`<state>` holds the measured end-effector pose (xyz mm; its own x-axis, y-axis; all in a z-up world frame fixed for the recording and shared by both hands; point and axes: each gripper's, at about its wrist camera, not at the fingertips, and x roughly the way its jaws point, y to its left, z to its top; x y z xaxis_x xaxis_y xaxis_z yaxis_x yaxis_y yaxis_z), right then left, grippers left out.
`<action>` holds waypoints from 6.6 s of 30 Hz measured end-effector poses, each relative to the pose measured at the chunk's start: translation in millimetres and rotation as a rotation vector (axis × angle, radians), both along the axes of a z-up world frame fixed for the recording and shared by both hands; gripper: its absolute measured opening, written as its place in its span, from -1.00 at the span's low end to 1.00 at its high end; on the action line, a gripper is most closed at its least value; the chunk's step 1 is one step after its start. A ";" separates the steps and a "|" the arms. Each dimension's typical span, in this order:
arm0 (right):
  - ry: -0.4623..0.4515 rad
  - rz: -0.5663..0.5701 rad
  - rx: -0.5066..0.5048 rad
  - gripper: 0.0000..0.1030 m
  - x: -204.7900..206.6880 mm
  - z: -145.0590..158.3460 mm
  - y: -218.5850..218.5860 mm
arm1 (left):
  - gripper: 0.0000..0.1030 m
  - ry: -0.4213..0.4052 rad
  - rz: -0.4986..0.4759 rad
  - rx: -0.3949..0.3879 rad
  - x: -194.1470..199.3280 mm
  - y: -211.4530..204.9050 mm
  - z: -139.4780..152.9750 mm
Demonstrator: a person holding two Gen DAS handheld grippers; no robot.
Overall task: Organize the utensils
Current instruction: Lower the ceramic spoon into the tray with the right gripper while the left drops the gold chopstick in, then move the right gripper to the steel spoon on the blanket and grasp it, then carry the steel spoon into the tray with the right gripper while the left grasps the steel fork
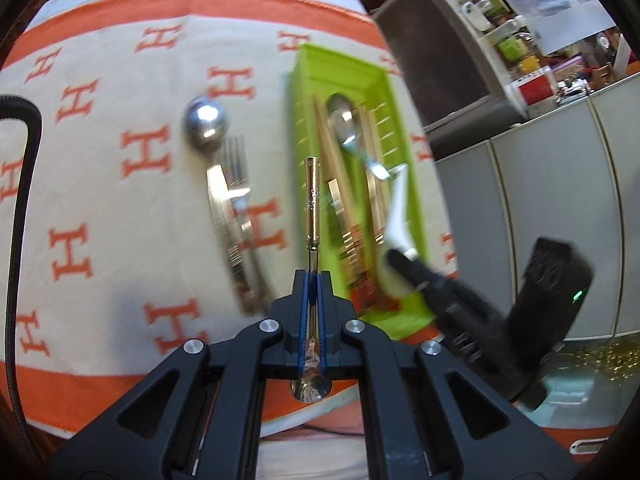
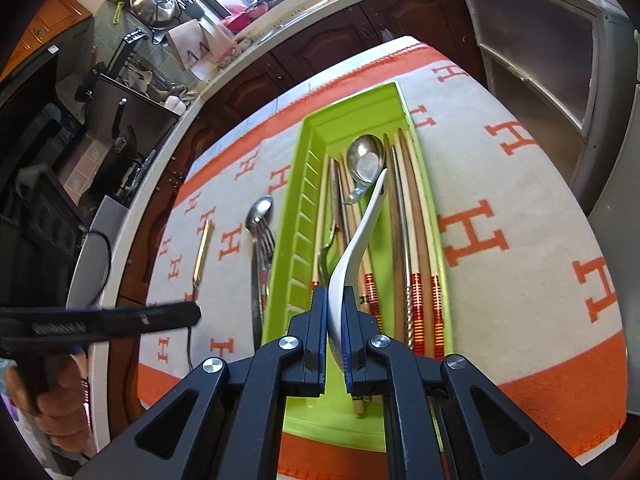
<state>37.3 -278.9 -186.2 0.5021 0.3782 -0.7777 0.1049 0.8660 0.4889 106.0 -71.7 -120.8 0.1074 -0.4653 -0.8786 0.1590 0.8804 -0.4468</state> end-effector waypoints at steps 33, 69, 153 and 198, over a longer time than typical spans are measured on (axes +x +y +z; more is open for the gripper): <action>0.019 0.094 -0.049 -0.59 -7.0 6.5 27.2 | -0.95 -0.114 -0.012 0.119 -18.1 17.5 -24.0; 0.006 0.295 -0.230 -0.33 39.7 43.4 144.8 | -0.25 -0.332 0.267 0.243 -29.0 162.8 7.9; 0.096 0.435 -0.381 -0.96 116.4 -35.1 225.9 | -0.25 -0.157 0.280 0.183 0.8 199.5 -73.1; 0.049 0.042 -0.152 -0.96 43.9 4.0 5.4 | -0.24 -0.214 -0.031 0.042 79.7 43.4 -98.1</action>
<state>81.2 -273.5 -182.1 0.4482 0.2740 -0.8509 0.0879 0.9337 0.3470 185.7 -28.3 -218.9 0.2794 -0.4346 -0.8562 0.2737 0.8908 -0.3628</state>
